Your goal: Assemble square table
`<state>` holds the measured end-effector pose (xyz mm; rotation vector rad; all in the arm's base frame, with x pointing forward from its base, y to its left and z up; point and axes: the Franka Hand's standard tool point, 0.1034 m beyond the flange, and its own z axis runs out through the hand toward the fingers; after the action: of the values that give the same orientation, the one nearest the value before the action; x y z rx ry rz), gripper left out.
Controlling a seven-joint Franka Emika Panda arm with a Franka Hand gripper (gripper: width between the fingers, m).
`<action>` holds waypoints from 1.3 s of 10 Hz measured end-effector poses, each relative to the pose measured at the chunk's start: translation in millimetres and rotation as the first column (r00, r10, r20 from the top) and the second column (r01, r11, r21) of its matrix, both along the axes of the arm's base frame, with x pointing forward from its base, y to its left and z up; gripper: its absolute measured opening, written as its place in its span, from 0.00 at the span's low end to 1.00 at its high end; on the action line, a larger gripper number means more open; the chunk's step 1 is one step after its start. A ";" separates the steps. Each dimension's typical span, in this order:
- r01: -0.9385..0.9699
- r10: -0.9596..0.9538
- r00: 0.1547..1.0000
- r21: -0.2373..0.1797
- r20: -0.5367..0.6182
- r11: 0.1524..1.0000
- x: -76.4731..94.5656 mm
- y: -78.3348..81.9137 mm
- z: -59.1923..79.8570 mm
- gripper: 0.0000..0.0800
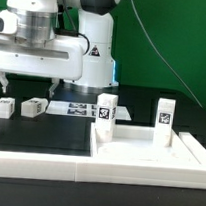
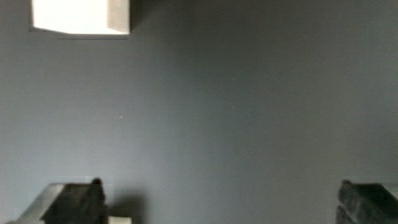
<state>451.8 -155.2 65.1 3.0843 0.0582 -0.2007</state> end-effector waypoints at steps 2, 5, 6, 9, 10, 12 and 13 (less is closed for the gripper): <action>0.000 0.000 1.000 0.000 -0.001 1.000 -0.2 -0.1 -0.3 0.81; 0.133 -0.132 0.991 0.048 -0.023 0.990 -19.4 -7.6 -4.4 0.81; 0.179 -0.176 0.983 0.067 -0.047 0.982 -36.3 -7.2 -10.0 0.81; 0.267 -0.258 0.961 0.109 -0.096 0.957 -47.9 -9.2 -12.2 0.81; 0.268 -0.256 0.960 0.115 -0.112 0.957 -49.0 -7.6 -12.9 0.81; 0.273 -0.247 0.952 0.132 -0.182 0.953 -52.6 -3.9 -13.6 0.81; 0.285 -0.248 0.941 0.143 -0.231 0.948 -51.5 -5.2 -14.6 0.81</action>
Offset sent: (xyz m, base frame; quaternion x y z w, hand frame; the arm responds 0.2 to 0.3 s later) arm -0.0251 -0.0065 -0.0017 0.1071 -0.0252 0.1856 0.9764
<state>400.3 -160.5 50.5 3.2202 -0.3576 -0.5638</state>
